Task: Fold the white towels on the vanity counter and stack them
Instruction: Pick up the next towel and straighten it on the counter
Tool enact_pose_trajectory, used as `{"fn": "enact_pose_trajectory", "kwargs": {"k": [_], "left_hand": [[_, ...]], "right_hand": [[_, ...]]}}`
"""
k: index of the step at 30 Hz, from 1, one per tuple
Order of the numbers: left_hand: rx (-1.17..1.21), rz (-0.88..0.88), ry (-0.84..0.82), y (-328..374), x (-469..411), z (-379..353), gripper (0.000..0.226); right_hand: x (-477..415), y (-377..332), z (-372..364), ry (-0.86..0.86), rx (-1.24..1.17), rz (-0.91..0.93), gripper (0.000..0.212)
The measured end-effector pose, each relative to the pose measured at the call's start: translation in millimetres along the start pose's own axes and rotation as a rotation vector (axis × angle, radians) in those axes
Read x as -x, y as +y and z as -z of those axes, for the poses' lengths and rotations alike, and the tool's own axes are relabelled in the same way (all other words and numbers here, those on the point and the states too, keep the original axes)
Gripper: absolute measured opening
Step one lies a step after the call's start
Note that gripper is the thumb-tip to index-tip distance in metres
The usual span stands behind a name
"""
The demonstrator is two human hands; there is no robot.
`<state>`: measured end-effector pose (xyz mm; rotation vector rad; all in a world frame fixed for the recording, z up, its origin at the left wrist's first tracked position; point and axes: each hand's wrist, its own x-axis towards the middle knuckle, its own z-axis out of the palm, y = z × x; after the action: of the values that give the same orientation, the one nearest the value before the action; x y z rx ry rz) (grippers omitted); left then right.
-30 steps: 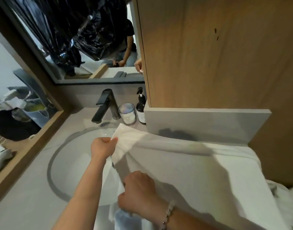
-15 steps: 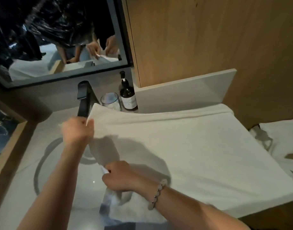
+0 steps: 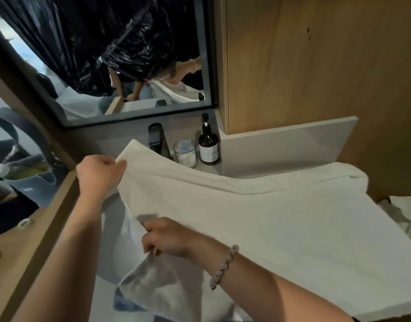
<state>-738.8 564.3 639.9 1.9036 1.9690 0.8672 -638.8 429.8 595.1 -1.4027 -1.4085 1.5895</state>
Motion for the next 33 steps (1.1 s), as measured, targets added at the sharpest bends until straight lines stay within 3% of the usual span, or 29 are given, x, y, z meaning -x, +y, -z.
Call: {"fn": "enact_pose_trajectory", "kwargs": {"k": [8, 9, 11, 14, 17, 19, 22, 26, 30, 33], "left_hand": [[0.334, 0.004, -0.217, 91.0, 15.3, -40.0, 0.016], [0.362, -0.008, -0.254, 102.6, 19.7, -46.4, 0.007], [0.394, -0.041, -0.316, 125.8, 31.2, -61.5, 0.021], [0.399, -0.133, -0.391, 158.6, 53.8, -87.6, 0.024], [0.421, -0.166, -0.517, 184.6, 77.9, -112.3, 0.04], [0.487, -0.157, -0.676, 194.4, 90.0, -122.5, 0.043], [0.614, -0.144, -0.897, 184.8, 90.9, -134.6, 0.027], [0.38, -0.184, -0.657, 133.4, 65.3, -157.2, 0.016], [0.194, -0.098, -0.829, 81.4, 61.7, -179.2, 0.027], [0.185, -0.018, -0.944, 67.5, 71.8, -189.8, 0.038]], "right_hand": [[60.5, 18.5, 91.5, 0.204, -0.053, -0.036, 0.01], [68.4, 23.8, 101.8, 0.225, -0.058, -0.059, 0.021], [82.9, 33.4, 120.9, 0.236, -0.067, -0.116, 0.034], [96.9, 39.0, 143.4, 0.266, -0.06, -0.151, 0.028], [93.2, 42.7, 159.1, 0.529, -0.065, -0.046, 0.045], [89.0, 42.1, 165.5, 0.716, -0.036, 0.021, 0.031], [91.7, 47.7, 185.3, 0.811, -0.223, 0.009, 0.031], [108.5, 67.6, 216.7, 0.842, -0.354, -0.161, 0.018], [126.9, 81.5, 245.6, 0.828, -0.511, -0.177, 0.023], [130.4, 98.5, 259.8, 0.798, -0.321, -0.291, 0.035]]}}
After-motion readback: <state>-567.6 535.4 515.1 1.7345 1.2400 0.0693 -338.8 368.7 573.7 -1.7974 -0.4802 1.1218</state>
